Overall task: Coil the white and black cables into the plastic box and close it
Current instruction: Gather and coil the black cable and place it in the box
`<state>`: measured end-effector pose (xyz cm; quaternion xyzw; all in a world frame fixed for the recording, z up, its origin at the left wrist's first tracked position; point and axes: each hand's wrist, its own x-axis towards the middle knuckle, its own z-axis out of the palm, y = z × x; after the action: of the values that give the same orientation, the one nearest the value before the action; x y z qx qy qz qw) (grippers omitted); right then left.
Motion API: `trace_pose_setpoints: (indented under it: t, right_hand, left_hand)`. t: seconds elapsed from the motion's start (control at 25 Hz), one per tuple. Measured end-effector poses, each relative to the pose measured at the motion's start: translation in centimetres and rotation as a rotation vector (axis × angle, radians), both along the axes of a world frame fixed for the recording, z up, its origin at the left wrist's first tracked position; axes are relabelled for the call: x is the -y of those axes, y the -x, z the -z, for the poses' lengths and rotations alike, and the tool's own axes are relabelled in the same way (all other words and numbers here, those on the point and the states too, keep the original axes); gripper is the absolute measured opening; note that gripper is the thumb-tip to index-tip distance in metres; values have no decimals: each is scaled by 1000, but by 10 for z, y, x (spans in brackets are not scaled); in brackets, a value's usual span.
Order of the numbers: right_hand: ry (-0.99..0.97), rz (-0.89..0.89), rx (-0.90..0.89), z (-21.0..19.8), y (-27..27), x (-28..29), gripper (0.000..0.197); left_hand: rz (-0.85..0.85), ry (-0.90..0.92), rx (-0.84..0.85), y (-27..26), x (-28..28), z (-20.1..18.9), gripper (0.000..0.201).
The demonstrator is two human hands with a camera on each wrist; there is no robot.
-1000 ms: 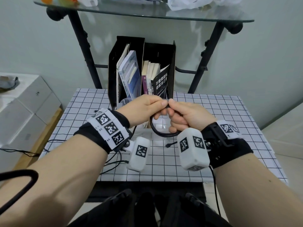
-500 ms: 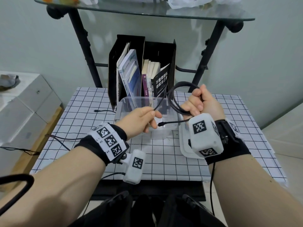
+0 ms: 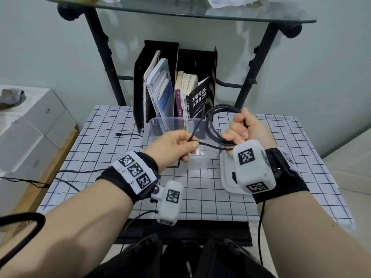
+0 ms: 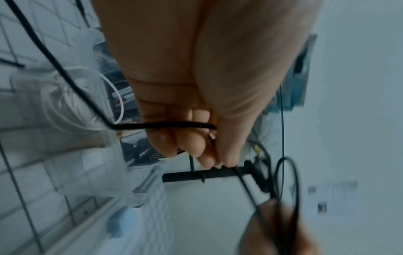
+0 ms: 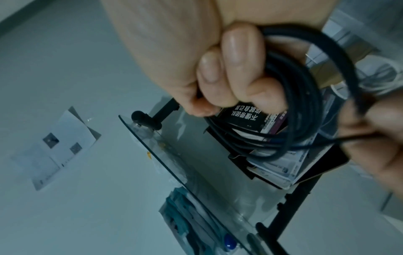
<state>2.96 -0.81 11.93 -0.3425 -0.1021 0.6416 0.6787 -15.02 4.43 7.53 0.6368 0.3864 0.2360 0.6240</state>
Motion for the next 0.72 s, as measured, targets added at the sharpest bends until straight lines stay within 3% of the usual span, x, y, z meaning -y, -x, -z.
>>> trace_pose_setpoints:
  t: [0.08,0.24,0.36,0.52,0.6,0.72]
  right_hand:
    - [18,-101,60,3,3,2,43]
    - [52,-205,175,7,8,1,43]
    - [99,-230,280,6,5,1,42]
    - [180,-279,375,6,5,1,40]
    - [169,-231,327,7,9,-1,43]
    - [61,-198,73,10,14,-4,64]
  left_hand:
    - [-65,135,170,-3,-5,-5,11]
    - [-47,242,280,-6,-8,-18,19]
    - [-49,352,283,-5,-8,-21,21]
    - [32,223,148,-3,-2,-18,14]
    - [6,247,162,-4,-4,-17,14]
    - [-74,337,244,-7,-10,-18,16]
